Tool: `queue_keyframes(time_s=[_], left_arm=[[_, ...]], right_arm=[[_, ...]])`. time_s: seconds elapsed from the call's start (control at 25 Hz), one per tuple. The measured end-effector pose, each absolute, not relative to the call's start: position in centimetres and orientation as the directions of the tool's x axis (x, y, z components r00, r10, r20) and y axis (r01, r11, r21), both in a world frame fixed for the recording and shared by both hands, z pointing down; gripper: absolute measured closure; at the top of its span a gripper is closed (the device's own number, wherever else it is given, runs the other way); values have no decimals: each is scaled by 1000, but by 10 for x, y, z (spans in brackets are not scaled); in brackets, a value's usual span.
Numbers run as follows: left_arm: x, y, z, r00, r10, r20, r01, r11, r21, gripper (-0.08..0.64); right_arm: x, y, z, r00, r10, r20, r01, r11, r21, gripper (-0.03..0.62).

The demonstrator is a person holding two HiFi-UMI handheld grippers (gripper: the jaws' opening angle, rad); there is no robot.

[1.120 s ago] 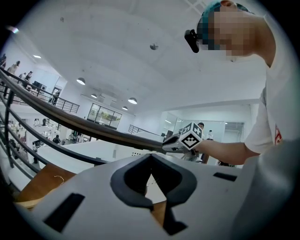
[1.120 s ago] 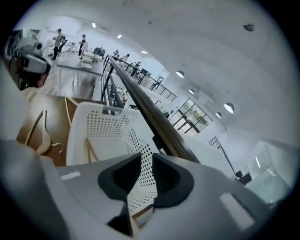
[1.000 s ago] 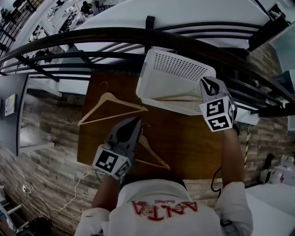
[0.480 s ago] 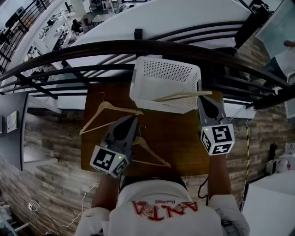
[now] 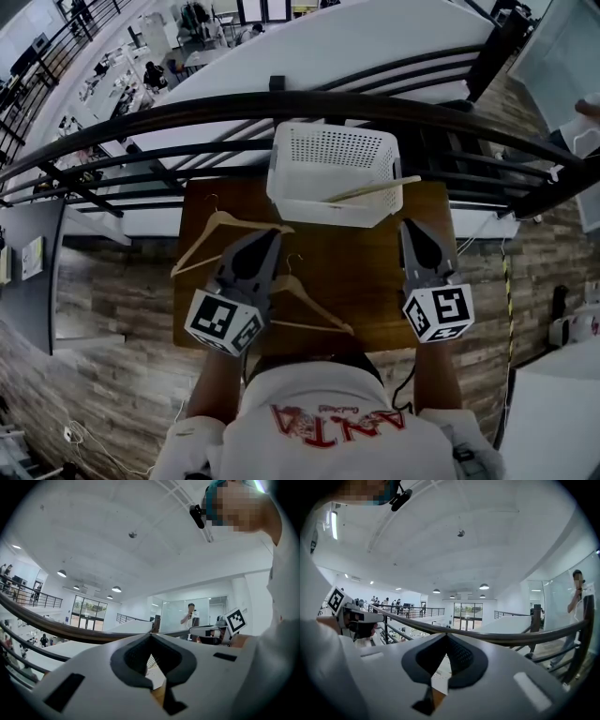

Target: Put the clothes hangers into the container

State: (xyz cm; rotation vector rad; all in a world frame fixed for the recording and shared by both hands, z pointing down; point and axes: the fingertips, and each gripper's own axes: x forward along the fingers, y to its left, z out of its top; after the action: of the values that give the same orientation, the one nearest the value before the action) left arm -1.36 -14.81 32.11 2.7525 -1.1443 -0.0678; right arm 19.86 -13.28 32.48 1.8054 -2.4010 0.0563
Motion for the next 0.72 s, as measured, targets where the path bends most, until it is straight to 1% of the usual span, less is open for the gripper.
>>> queue_keyframes(time_s=[0.2, 0.4, 0.72], left_arm=[[-15, -138, 315, 702, -712, 8, -705, -694, 144, 552], [-19, -133, 311, 694, -720, -18, -708, -687, 166, 551], [-29, -124, 317, 670, -742, 0, -733, -662, 156, 551]], right_arm=[[194, -121, 322, -283, -950, 128, -956, 291, 46, 589], [190, -118, 329, -306, -941, 145, -948, 316, 46, 589], [178, -118, 340, -341, -921, 188, -931, 359, 70, 589]])
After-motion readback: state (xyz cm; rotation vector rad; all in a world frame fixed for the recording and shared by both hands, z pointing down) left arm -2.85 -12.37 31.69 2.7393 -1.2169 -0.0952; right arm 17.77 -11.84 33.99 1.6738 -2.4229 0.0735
